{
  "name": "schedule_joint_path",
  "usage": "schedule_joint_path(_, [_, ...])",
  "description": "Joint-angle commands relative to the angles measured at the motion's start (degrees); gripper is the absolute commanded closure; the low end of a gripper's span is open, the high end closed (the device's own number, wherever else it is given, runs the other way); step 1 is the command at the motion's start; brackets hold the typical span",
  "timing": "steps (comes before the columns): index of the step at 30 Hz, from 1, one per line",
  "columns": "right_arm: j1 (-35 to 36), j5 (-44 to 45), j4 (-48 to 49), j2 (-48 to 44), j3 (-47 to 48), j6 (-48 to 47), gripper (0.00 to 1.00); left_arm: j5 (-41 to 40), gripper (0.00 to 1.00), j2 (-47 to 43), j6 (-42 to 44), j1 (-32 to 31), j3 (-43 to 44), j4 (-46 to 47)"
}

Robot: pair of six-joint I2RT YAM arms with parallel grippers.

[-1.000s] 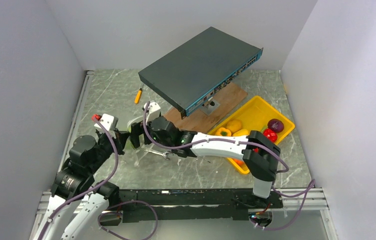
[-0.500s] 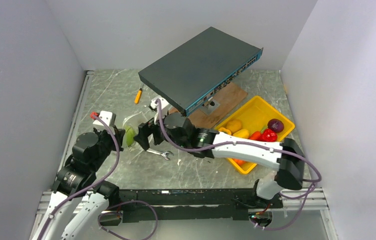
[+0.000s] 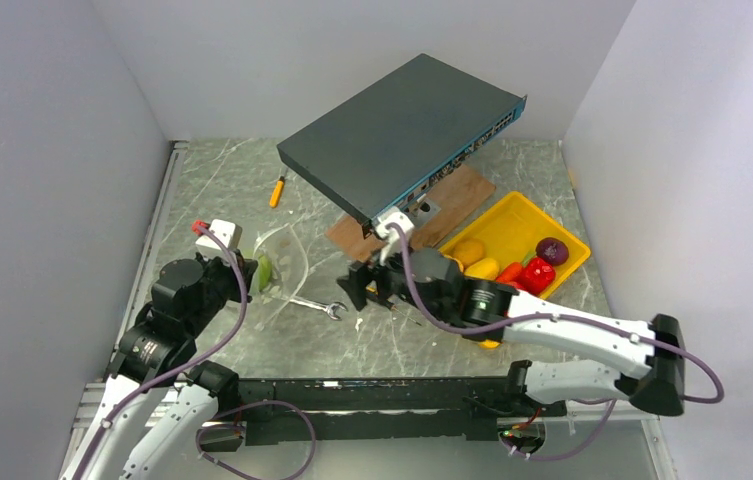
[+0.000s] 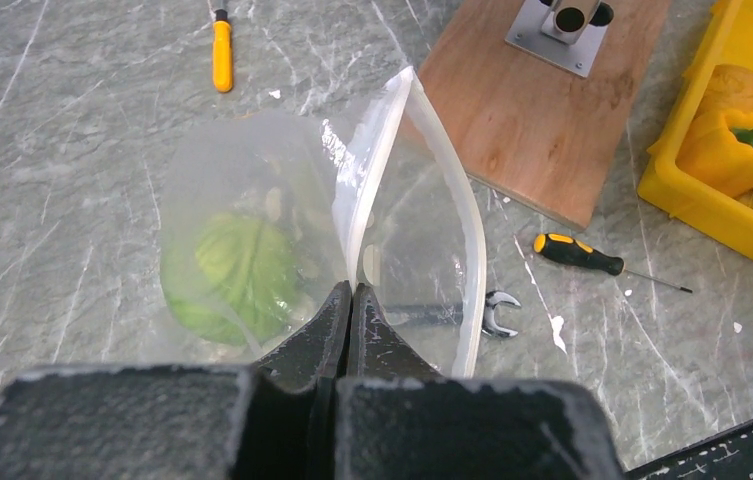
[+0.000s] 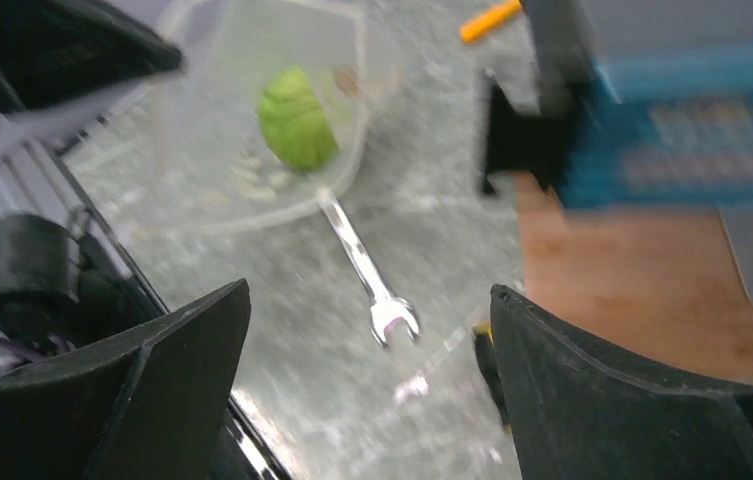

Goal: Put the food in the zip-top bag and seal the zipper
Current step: Pick up the fake vegetable from the bin.

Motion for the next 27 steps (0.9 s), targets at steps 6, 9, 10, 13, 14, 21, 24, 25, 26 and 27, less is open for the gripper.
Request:
schedule_joint_path(6, [-1.2, 9.1, -7.1, -18.4, -15.0, 6.5, 0.10, 1.9, 1.00, 1.0, 1.2, 0.0, 1.4, 0.3])
schedule_joint_path(9, [-1.7, 14.0, -10.6, -19.7, -15.5, 7.9, 0.09, 2.5, 1.00, 1.1, 1.3, 0.0, 1.5, 0.3])
schedule_joint_path(10, [-2.2, 15.7, -11.4, -20.0, -16.0, 8.7, 0.08, 2.7, 1.00, 1.0, 1.3, 0.0, 1.4, 0.3])
schedule_joint_path(13, [-6.8, 19.0, -13.3, -21.0, -17.6, 12.7, 0.04, 3.0, 1.00, 1.0, 1.5, 0.0, 1.4, 0.4])
schedule_joint_path(14, [-9.3, 18.4, -13.6, -21.3, -18.3, 14.1, 0.04, 3.0, 1.00, 0.9, 1.5, 0.0, 1.4, 0.3])
schedule_joint_path(21, [-20.4, 18.0, -18.2, -23.2, -21.1, 23.6, 0.03, 2.0, 1.00, 0.3, 1.2, 0.0, 1.4, 0.3])
schedule_joint_path(24, [-26.3, 13.1, -19.9, -22.2, -21.5, 25.8, 0.04, 1.3, 1.00, 0.0, 0.9, 0.0, 1.3, 0.4])
schedule_joint_path(25, [-28.3, 10.4, -19.7, -21.5, -21.8, 25.8, 0.04, 1.2, 1.00, -0.1, 0.8, 0.0, 1.2, 0.4])
schedule_joint_path(26, [-30.1, 7.6, -19.4, -20.8, -22.1, 25.6, 0.05, 1.1, 1.00, -0.1, 0.8, 0.0, 1.2, 0.5])
schedule_joint_path(27, [-31.5, 5.1, -19.0, -19.9, -22.3, 25.4, 0.05, 1.0, 1.00, 0.0, 0.7, 0.0, 1.2, 0.4])
